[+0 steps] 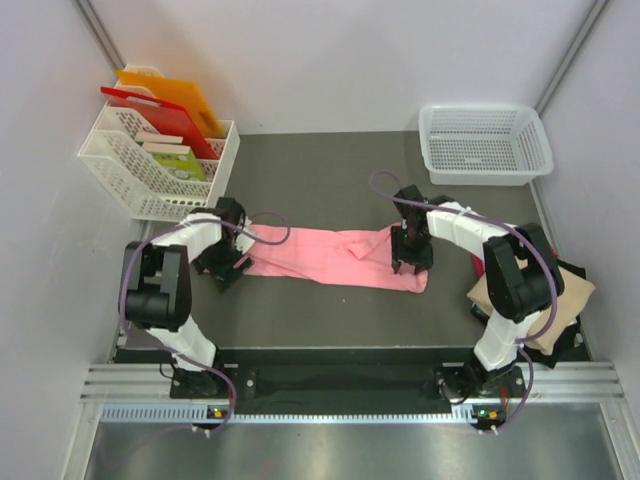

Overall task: Fold and stack the t-shirts
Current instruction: Fold the other side of the tshirt into a rectangle

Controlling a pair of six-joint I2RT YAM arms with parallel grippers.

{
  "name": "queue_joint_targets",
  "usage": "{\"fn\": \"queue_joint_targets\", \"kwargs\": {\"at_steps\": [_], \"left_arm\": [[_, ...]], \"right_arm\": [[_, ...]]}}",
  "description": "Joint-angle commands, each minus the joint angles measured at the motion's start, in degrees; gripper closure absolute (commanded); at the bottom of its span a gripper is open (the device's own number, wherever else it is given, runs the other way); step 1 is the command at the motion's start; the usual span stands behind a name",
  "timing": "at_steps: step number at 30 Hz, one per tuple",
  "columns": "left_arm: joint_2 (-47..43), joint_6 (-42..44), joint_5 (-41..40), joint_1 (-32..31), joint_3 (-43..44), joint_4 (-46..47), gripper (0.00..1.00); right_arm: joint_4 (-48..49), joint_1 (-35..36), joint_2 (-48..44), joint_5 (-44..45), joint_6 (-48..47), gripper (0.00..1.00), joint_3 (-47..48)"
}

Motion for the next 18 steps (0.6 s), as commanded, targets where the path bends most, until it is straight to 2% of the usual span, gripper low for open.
{"fn": "queue_joint_targets", "kwargs": {"at_steps": [1,6,8,12,18], "left_arm": [[-8.74,2.27,0.34,3.68,-4.56,-0.89,0.17],[-15.79,7.37,-1.42,9.03,-10.71,-0.98,0.17],[-18.16,8.51,-1.42,10.01,-10.21,-1.15,0.17],[-19.31,5.45,0.77,10.71,-2.75,-1.77,0.17],[-10.55,-5.27,10.42,10.72,9.21,-5.1,0.18]], "right_arm": [[2.82,-2.6,2.16,1.15,-3.66,0.48,-2.58],[1.42,-6.37,0.94,3.17,-5.52,0.48,-3.46],[0.02,-6.73,0.41,4.58,-5.78,0.48,-2.24],[-1.04,-6.65,-0.12,3.62,-5.43,0.48,0.67],[-1.75,-5.33,0.67,2.91,-5.69,0.49,3.13]]}}
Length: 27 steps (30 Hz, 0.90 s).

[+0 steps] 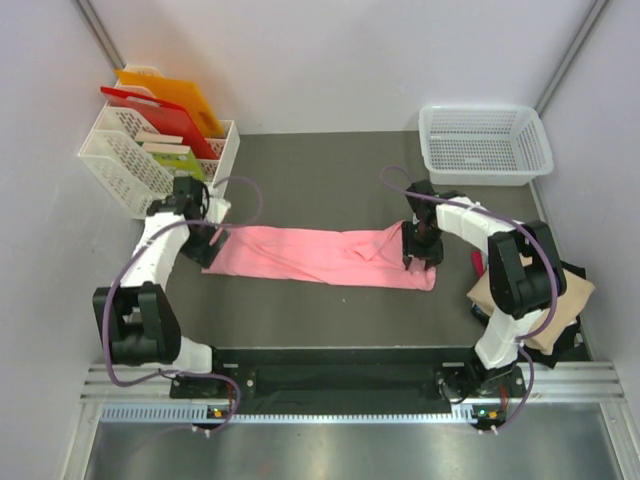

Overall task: Fold and stack the t-shirts
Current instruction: Fold the other side of the tshirt into a rectangle

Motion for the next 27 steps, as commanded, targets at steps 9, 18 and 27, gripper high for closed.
{"fn": "queue_joint_targets", "kwargs": {"at_steps": [9,18,27], "left_arm": [[18.58,-15.01,15.31,-0.3,15.39,-1.95,0.23],[23.34,-15.01,10.92,-2.85,15.14,2.45,0.26],[20.35,-11.85,6.44,-2.76,5.2,6.76,0.65]], "right_arm": [[0.55,1.81,-2.72,3.25,-0.95,0.53,-0.79],[1.52,1.81,-4.57,4.12,-0.6,0.57,-5.1],[1.43,1.72,-4.05,4.13,-0.34,0.59,-4.93]]}}
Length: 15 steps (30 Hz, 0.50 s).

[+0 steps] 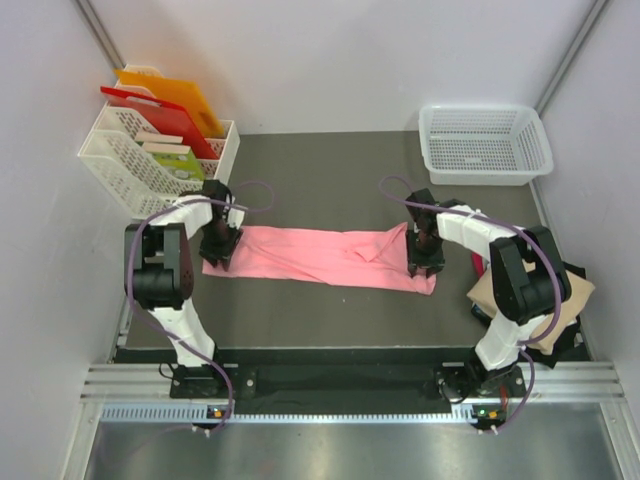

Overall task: Fold and stack the t-shirts
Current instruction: Fold the other side of the tshirt into a rectangle

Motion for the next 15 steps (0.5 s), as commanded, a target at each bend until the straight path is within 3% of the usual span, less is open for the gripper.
{"fn": "queue_joint_targets", "kwargs": {"at_steps": [1,7,15], "left_arm": [[-2.95,1.69,-2.48,0.27,-3.32,2.57,0.68],[-3.82,1.25,-1.43,0.28,-3.86,1.95,1.0],[-9.35,2.65,-1.78,0.28,-3.5,-1.03,1.0]], "right_arm": [[-0.31,0.28,-1.57,1.48,0.39,0.59,0.07],[-0.93,0.28,-1.22,1.74,0.3,0.6,0.51],[-1.98,-0.78,-0.96,2.45,-0.58,0.61,1.13]]}}
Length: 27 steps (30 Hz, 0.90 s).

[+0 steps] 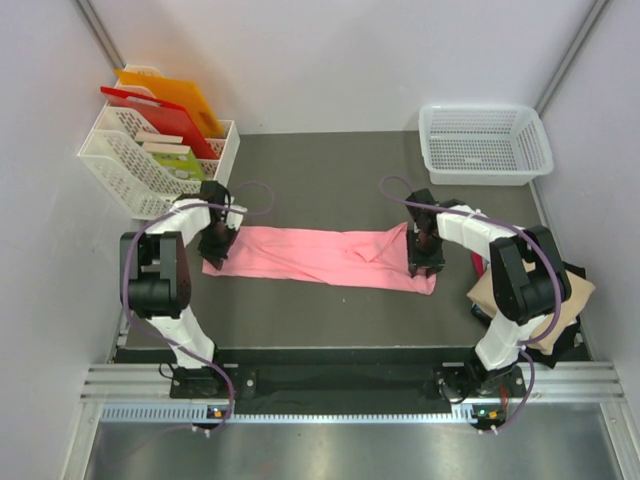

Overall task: Fold and stack the t-shirts
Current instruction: Fold the other side of the tshirt into a rectangle

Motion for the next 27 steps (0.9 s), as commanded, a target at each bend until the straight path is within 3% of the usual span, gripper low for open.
{"fn": "queue_joint_targets", "kwargs": {"at_steps": [1,11,15,20,24,27], "left_arm": [[-6.32,2.13,-1.08,0.21,-1.51,-1.91,1.0],[-16.34,4.33,-4.15,0.38,-15.58,-2.09,0.99],[-17.05,3.98,-5.38,0.38,-18.57,-0.77,0.89],[-16.61,3.36,-6.53,0.38,-15.77,-1.38,0.7],[-15.65,2.13,-6.18,0.21,-6.75,-3.75,0.56],[-13.1,1.08,-4.52,0.21,1.77,-6.21,0.52]], "right_arm": [[-1.9,-0.71,-0.96,2.34,-0.47,0.61,1.37],[-3.48,-1.68,-0.17,2.69,-1.35,0.61,3.65],[-3.92,-1.68,0.53,2.6,-1.44,0.62,4.71],[-3.92,-1.77,0.62,2.43,-1.61,0.62,4.89],[-3.83,-1.77,0.18,2.43,-1.61,0.62,4.36],[-3.92,-1.77,-0.08,2.51,-1.52,0.62,4.27]]}}
